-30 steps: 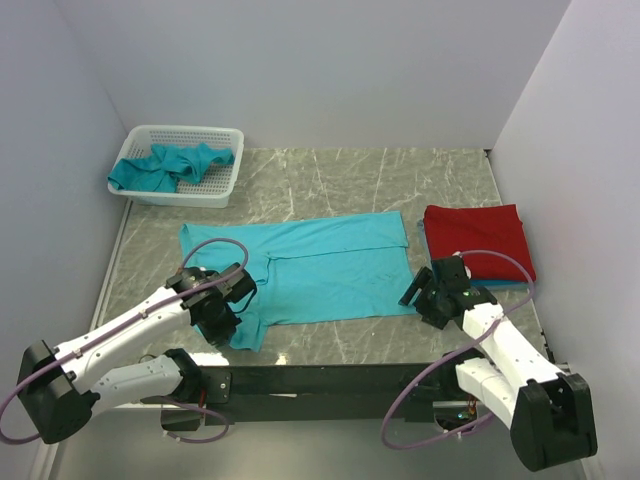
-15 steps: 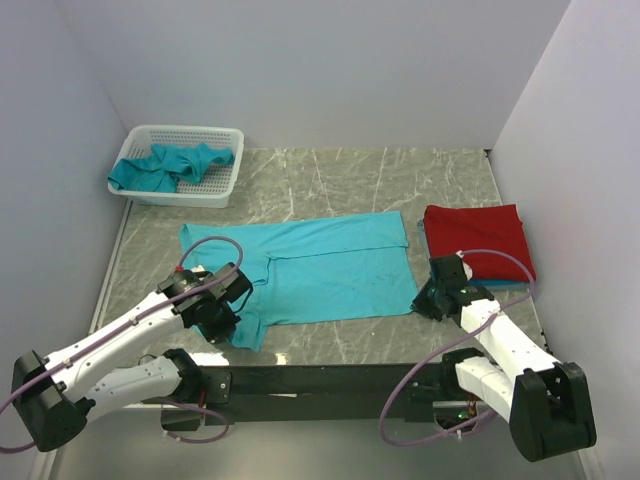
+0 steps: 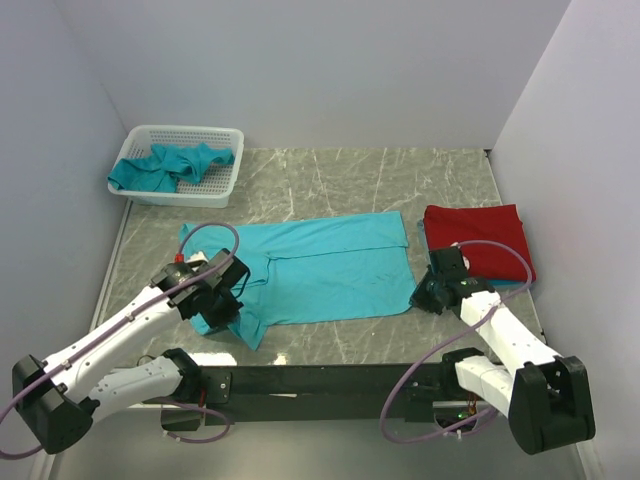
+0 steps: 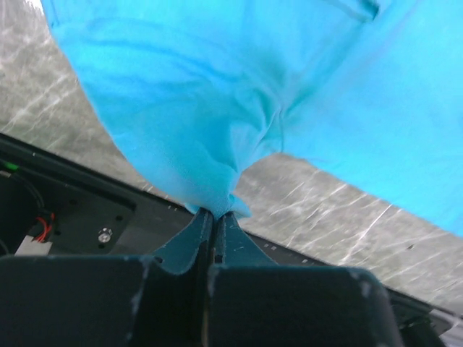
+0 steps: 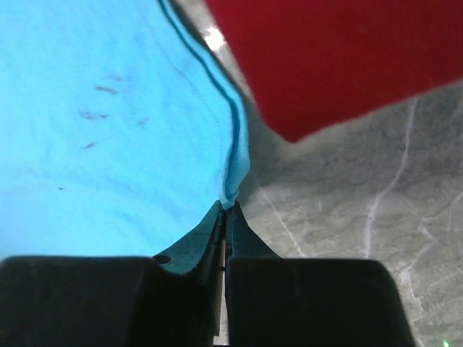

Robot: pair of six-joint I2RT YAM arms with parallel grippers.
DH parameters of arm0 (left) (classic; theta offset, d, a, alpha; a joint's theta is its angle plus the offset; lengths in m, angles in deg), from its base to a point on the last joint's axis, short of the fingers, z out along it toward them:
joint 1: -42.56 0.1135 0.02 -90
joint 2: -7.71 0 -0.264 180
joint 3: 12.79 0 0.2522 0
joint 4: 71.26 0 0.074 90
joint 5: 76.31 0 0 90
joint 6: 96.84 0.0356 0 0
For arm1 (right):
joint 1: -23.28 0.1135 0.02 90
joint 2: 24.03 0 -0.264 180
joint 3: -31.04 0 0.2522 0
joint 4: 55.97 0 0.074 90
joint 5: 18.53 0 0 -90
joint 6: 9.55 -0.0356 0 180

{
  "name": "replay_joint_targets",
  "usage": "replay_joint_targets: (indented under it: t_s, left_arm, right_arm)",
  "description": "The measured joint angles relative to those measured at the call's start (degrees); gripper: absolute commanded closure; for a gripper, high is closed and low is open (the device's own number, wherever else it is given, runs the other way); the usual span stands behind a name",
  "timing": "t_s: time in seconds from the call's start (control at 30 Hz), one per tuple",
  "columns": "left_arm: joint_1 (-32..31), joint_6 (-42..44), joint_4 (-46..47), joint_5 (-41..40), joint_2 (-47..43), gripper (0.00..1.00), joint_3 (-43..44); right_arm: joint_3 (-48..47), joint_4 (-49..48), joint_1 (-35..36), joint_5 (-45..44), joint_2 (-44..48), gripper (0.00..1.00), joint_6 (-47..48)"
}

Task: Fold and stack the t-shirts
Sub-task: Fold the tshirt

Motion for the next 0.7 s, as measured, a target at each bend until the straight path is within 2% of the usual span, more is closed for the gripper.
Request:
replay_joint_targets:
  t_s: [0.7]
  left_arm:
    - [16.6,14.0,4.4,-0.7,9.6,0.99,10.3]
  right_arm:
    - [-17.1,4.6,0.0,0.2,-10.1,1.00,4.1]
